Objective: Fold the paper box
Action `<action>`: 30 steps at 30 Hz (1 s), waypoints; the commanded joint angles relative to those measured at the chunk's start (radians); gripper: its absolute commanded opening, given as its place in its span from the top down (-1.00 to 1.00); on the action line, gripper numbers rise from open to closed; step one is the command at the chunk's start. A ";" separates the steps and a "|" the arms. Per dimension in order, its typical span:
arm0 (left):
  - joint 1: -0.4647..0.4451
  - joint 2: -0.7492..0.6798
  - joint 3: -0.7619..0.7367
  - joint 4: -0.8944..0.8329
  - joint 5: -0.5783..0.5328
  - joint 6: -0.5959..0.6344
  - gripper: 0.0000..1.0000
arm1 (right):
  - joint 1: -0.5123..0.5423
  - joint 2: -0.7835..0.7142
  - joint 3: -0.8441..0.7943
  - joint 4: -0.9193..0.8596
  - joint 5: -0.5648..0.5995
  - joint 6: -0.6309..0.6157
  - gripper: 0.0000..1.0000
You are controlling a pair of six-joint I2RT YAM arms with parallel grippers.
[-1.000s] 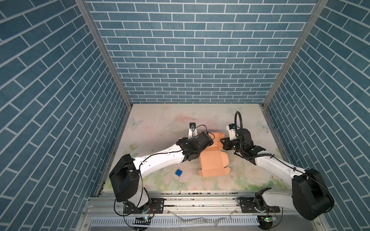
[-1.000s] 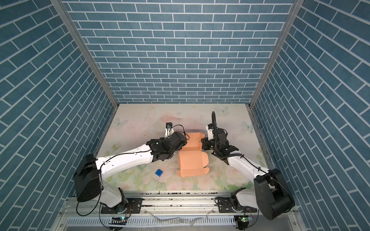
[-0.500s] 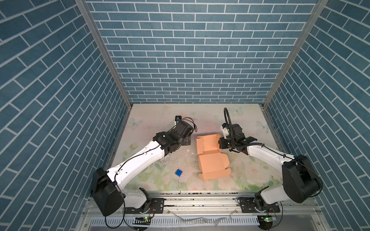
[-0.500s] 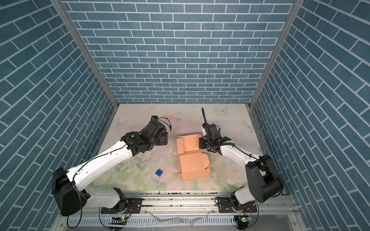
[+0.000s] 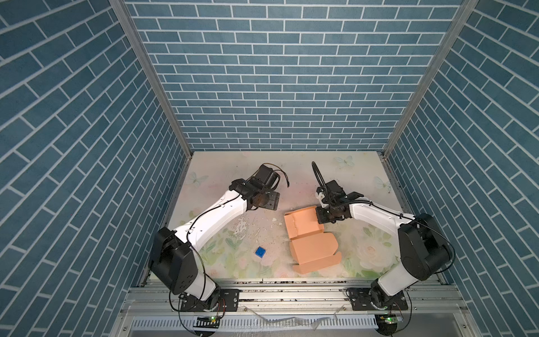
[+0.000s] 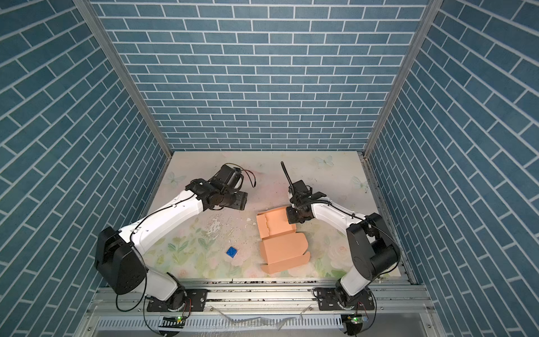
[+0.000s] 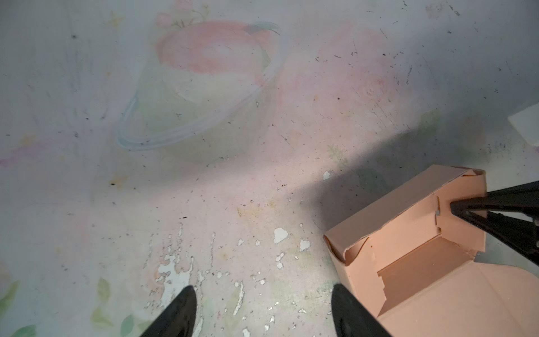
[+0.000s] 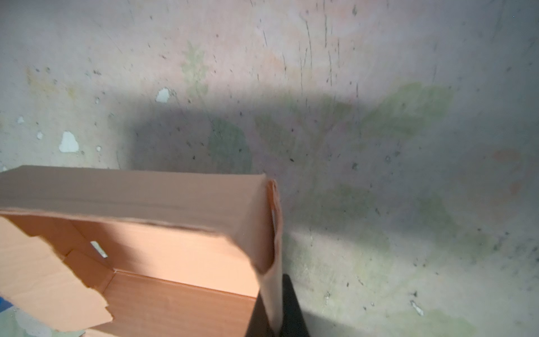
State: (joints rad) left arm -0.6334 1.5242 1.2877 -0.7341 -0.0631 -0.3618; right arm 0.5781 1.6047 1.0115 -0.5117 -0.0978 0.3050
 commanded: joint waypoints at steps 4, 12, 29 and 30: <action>-0.035 -0.057 -0.197 0.187 0.116 -0.167 -0.39 | 0.009 0.017 0.020 -0.066 0.032 -0.009 1.00; -0.151 -0.053 -0.287 0.307 0.076 -0.317 -0.30 | 0.010 0.024 0.018 -0.102 0.041 0.032 1.00; -0.360 0.090 -0.280 0.369 -0.137 -0.512 0.07 | 0.011 -0.017 -0.046 -0.078 0.033 0.118 1.00; -0.364 0.100 -0.276 0.361 -0.146 -0.514 0.10 | 0.011 -0.018 -0.050 -0.077 0.030 0.120 1.00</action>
State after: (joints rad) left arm -0.9817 1.6020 0.9997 -0.3458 -0.1356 -0.8440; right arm 0.5827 1.6051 0.9848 -0.5613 -0.0708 0.3927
